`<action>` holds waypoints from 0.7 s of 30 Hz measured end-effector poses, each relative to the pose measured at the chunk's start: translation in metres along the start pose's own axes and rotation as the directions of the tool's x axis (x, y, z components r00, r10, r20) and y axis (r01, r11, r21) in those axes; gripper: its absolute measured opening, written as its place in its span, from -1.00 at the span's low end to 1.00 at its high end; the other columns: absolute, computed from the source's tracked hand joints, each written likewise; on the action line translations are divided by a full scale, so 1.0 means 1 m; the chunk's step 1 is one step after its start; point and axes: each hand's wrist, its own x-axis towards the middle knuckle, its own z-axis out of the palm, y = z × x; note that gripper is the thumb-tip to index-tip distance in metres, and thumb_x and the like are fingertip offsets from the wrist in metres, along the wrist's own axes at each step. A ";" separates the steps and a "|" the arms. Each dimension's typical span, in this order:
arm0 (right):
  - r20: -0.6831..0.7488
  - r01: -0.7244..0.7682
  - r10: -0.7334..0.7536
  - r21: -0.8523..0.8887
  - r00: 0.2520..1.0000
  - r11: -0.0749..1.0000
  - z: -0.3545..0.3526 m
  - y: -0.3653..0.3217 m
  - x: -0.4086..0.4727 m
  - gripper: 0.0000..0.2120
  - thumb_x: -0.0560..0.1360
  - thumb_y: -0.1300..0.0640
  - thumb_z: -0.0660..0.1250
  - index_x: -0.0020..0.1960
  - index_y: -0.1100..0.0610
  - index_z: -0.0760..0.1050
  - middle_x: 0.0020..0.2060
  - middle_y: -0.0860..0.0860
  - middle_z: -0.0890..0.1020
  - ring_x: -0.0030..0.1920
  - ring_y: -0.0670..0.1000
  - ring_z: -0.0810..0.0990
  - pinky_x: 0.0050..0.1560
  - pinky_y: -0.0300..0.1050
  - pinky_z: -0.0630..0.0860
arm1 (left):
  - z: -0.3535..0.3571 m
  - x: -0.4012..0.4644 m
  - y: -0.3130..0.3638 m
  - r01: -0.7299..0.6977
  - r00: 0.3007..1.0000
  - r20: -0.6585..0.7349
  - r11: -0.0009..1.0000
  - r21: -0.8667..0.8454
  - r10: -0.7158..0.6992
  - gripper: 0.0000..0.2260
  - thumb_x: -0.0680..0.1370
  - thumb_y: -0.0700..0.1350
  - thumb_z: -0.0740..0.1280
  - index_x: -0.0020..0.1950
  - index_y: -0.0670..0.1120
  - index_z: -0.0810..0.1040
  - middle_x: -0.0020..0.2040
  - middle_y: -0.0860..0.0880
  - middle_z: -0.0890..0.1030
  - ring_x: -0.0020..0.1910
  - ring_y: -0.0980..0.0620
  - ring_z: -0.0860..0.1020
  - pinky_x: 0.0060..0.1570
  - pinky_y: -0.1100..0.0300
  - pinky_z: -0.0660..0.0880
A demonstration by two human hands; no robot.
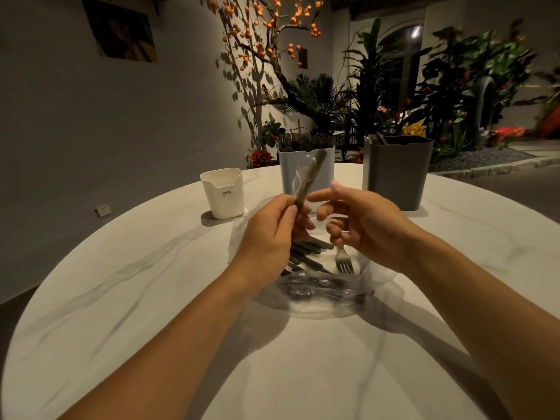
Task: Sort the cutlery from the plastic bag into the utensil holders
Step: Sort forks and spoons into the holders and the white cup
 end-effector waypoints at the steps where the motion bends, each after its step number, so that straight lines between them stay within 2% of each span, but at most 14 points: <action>1: -0.032 0.042 -0.044 -0.050 0.999 0.998 0.002 0.001 0.000 -0.72 0.62 0.00 0.27 0.17 0.13 0.62 -0.17 0.03 0.62 -0.29 -0.05 0.53 -0.28 -0.19 0.51 | 0.000 0.000 0.002 0.027 1.000 -0.001 0.999 -0.036 -0.027 -0.79 0.72 -0.18 0.13 0.11 -0.10 0.56 -0.12 -0.02 0.66 -0.11 0.07 0.65 -0.02 0.18 0.63; 4: -0.119 0.146 -0.164 -0.145 0.979 0.979 0.008 0.004 0.001 -0.81 0.54 0.12 0.40 0.14 0.09 0.63 -0.19 -0.04 0.68 -0.29 -0.11 0.58 -0.23 -0.16 0.51 | 0.000 0.000 0.008 0.076 0.997 0.025 0.994 -0.084 -0.074 -0.78 0.72 -0.18 0.13 0.13 -0.08 0.57 -0.15 0.02 0.68 -0.15 0.08 0.66 -0.08 0.23 0.63; 8: -0.187 0.225 -0.270 -0.229 0.944 0.947 0.015 0.005 0.002 -0.87 0.51 0.14 0.43 0.05 0.12 0.64 -0.16 0.06 0.69 -0.28 -0.06 0.61 -0.30 -0.18 0.52 | 0.003 -0.004 0.017 0.116 0.990 0.101 0.981 -0.153 -0.101 -0.78 0.71 -0.20 0.11 0.16 -0.06 0.55 -0.20 0.09 0.68 -0.22 0.15 0.67 -0.22 0.37 0.57; 12: -0.220 0.216 -0.294 -0.321 0.930 0.922 0.015 0.010 0.004 -0.89 0.53 0.15 0.43 0.01 0.17 0.64 -0.21 0.05 0.67 -0.30 -0.13 0.63 -0.33 -0.30 0.49 | 0.007 -0.007 0.017 0.142 0.985 0.119 0.977 -0.161 -0.123 -0.76 0.71 -0.17 0.11 0.22 -0.02 0.55 -0.11 0.07 0.70 -0.15 0.08 0.71 -0.22 0.32 0.59; 17: -0.214 0.214 -0.288 -0.313 0.934 0.925 0.016 0.011 0.005 -0.88 0.56 0.13 0.39 0.01 0.19 0.60 -0.27 -0.01 0.64 -0.34 -0.16 0.60 -0.32 -0.29 0.50 | 0.005 -0.004 0.012 0.168 0.986 0.011 0.975 -0.149 -0.168 -0.79 0.72 -0.13 0.12 0.17 -0.09 0.54 -0.06 0.03 0.69 -0.10 0.16 0.69 -0.17 0.28 0.63; 21: -0.188 0.215 -0.292 -0.348 0.938 0.912 0.019 0.014 0.004 -0.88 0.55 0.12 0.41 0.01 0.17 0.62 -0.24 0.02 0.67 -0.27 -0.08 0.67 -0.27 -0.26 0.56 | 0.007 -0.007 0.007 0.122 0.991 0.069 0.991 -0.064 -0.117 -0.82 0.72 -0.13 0.12 0.16 -0.08 0.51 -0.05 0.00 0.65 -0.07 0.16 0.67 -0.12 0.27 0.62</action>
